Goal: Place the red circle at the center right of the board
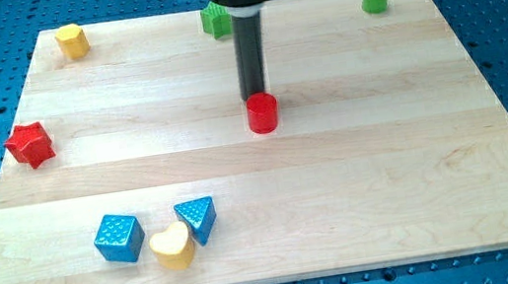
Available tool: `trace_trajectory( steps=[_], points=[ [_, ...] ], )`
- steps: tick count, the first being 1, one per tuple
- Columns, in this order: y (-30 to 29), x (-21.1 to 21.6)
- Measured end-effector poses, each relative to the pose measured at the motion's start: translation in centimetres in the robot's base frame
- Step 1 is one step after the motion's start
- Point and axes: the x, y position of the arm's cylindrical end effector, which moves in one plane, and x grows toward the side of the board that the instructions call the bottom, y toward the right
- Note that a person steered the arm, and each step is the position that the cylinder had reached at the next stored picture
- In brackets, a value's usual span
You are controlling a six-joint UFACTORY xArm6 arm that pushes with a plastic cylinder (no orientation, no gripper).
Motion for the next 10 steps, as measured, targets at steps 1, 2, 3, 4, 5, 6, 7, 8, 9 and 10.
trace_trajectory(
  steps=[1, 2, 3, 4, 5, 6, 7, 8, 9, 10],
  points=[
    [-3.3, -1.0],
    [-1.2, 2.7],
    [0.0, 5.2],
    [6.6, 8.2],
    [-0.4, 6.2],
    [1.1, 8.1],
    [2.7, 10.6],
    [3.8, 10.8],
    [10.0, 10.7],
    [13.4, 8.4]
  ],
)
